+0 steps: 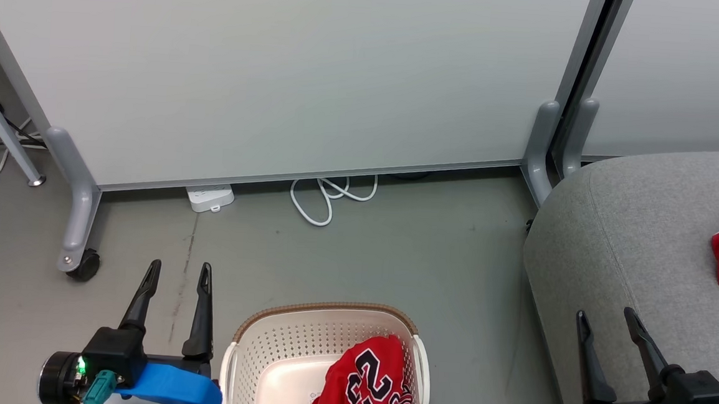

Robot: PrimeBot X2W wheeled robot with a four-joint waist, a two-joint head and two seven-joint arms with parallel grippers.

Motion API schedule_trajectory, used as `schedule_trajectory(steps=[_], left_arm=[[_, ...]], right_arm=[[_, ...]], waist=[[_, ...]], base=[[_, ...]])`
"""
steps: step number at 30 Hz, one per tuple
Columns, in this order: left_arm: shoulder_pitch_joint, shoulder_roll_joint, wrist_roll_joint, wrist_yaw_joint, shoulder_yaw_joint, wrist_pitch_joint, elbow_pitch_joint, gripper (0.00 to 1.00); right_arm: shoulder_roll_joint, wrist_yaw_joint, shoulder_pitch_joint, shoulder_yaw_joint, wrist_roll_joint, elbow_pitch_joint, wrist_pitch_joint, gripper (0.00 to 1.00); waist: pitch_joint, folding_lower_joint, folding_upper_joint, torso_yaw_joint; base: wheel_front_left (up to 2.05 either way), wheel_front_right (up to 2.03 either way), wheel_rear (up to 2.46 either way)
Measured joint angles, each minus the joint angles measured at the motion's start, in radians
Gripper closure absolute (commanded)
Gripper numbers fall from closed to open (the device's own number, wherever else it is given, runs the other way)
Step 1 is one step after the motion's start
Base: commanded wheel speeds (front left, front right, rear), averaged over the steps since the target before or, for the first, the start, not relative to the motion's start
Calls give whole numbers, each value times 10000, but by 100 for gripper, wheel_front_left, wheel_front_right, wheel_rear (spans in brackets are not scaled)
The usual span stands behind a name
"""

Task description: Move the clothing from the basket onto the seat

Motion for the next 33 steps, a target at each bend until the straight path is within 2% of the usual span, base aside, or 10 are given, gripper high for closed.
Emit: schedule_trajectory(steps=[7,16,29,33], left_arm=[[-250,-15,153,-79,-113,-2,111,0],[-2015,188,309,-178,-1143,-10,1037,0],[-4824,1360,-593,-232,-3919,-10,3710,0],[-5546,1567,-890,-232,-4761,-10,4615,0]], right_arm=[[19,0,-48,71,12,-2,0,0],[15,0,-1034,301,13,-251,0,0],[188,0,-2836,723,10,-593,0,0],[188,0,-3347,869,-6,-675,-2,0]], waist=[[160,1,0,-50],[1224,2,0,-329],[3568,3,0,-1117],[4324,4,-1,-1377]], base=[[0,0,0],[0,0,0],[0,0,0],[0,0,0]])
